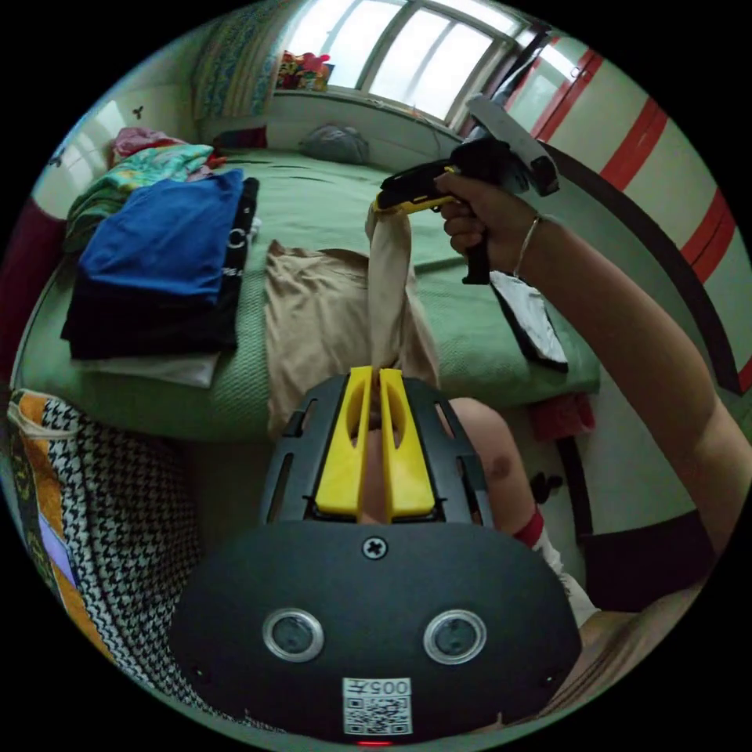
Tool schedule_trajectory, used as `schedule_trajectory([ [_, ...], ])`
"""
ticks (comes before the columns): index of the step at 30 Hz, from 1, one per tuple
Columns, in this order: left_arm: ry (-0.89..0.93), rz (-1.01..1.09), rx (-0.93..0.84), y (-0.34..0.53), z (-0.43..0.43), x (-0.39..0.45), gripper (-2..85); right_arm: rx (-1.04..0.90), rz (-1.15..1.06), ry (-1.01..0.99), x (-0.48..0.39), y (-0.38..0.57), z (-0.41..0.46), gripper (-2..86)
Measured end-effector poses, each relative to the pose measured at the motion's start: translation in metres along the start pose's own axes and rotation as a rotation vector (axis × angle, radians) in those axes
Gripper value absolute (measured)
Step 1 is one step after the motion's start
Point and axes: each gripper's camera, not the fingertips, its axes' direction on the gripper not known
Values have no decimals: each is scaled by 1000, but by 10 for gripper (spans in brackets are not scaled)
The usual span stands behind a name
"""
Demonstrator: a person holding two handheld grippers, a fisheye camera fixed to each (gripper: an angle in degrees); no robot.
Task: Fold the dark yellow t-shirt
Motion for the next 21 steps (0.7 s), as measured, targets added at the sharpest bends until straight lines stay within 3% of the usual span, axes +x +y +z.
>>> schedule_trajectory([
  [7,-98,-107,-147,9,23,-58,6,8,-130,-10,-64,0,14,59],
  [13,-90,-110,-148,12,21,-79,4,-46,17,-84,-1,17,30,73],
  [16,-93,-110,-159,12,23,-87,4,-55,97,16,32,26,45,100],
  [21,-100,-109,-170,13,27,-99,5,-56,189,-21,67,35,72,110],
])
